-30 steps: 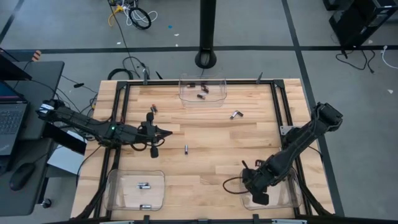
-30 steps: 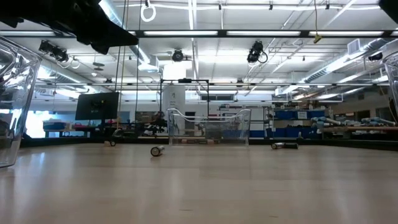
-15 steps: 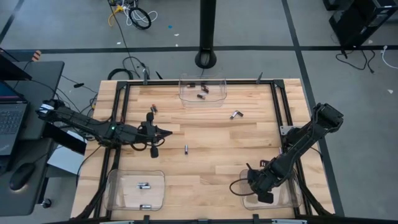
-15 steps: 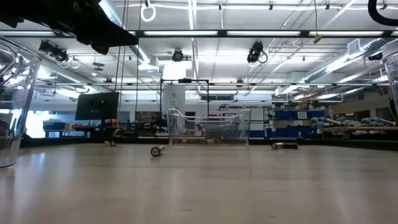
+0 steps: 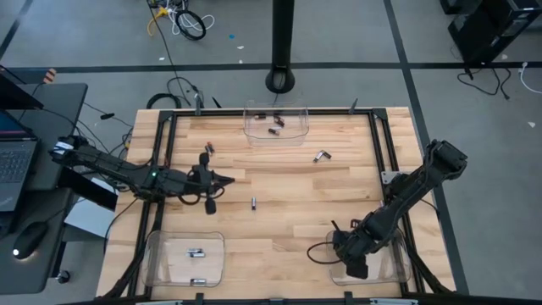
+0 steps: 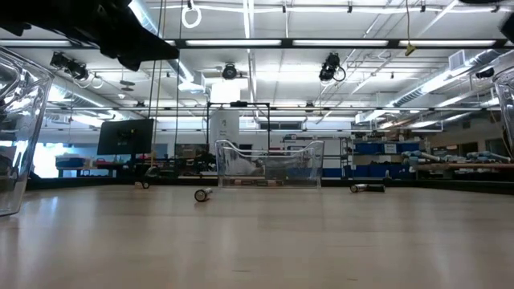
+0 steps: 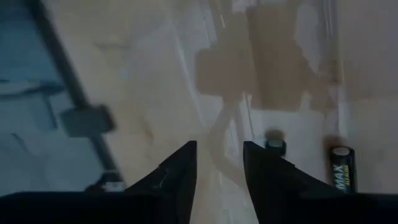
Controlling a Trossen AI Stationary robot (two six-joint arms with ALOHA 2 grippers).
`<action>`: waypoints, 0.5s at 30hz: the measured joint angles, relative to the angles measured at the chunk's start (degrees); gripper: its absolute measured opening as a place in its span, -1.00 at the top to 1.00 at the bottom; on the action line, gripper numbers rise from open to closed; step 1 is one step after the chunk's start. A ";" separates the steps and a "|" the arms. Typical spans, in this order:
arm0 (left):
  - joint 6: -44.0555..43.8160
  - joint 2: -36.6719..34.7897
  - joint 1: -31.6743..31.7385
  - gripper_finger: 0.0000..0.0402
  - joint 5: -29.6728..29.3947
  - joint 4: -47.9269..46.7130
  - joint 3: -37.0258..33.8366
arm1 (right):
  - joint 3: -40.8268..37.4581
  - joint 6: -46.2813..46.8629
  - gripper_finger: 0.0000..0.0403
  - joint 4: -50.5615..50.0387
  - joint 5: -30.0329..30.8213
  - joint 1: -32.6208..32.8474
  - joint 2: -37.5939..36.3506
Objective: Sort batteries
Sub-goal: Put the silver battery into the bottom left transparent bin
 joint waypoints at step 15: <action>5.85 2.91 4.01 0.95 0.17 0.03 -0.02 | 15.87 -27.19 0.32 -27.85 19.08 -26.57 -2.20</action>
